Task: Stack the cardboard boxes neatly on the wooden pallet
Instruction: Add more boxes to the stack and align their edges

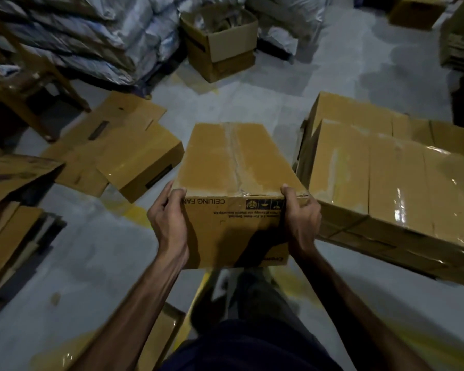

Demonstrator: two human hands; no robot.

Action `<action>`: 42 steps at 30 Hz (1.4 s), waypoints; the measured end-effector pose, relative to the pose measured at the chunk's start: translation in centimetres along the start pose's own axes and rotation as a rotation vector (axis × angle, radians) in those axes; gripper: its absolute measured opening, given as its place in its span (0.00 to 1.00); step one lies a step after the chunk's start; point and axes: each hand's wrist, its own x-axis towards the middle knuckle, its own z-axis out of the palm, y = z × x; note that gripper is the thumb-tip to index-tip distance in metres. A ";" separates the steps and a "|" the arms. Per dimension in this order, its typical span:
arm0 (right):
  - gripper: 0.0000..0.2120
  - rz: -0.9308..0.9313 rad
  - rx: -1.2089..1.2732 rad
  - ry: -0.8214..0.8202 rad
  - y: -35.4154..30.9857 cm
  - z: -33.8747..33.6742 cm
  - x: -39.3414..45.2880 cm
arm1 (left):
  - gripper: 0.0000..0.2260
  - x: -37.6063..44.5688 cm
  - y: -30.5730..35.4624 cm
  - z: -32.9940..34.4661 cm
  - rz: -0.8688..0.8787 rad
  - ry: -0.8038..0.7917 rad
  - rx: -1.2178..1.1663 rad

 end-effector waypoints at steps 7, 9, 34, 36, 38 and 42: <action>0.17 0.086 0.023 -0.034 -2.7 6.8 16.4 | 0.19 11.7 2.5 13.0 0.089 -0.015 0.122; 0.15 0.083 0.023 -0.039 -4.7 8.2 20.7 | 0.20 14.7 3.9 16.6 0.105 -0.034 0.140; 0.34 0.279 0.102 0.449 -21.4 30.3 66.9 | 0.21 61.2 12.2 62.9 0.100 -0.565 0.304; 0.35 0.279 0.138 0.512 -21.2 30.8 71.2 | 0.22 63.7 11.7 67.4 0.118 -0.637 0.328; 0.34 0.295 0.161 0.538 -21.1 31.4 75.6 | 0.23 66.0 11.5 72.2 0.136 -0.687 0.354; 0.23 0.354 0.233 0.549 -21.7 32.5 86.3 | 0.22 70.5 11.0 82.6 0.060 -0.658 0.398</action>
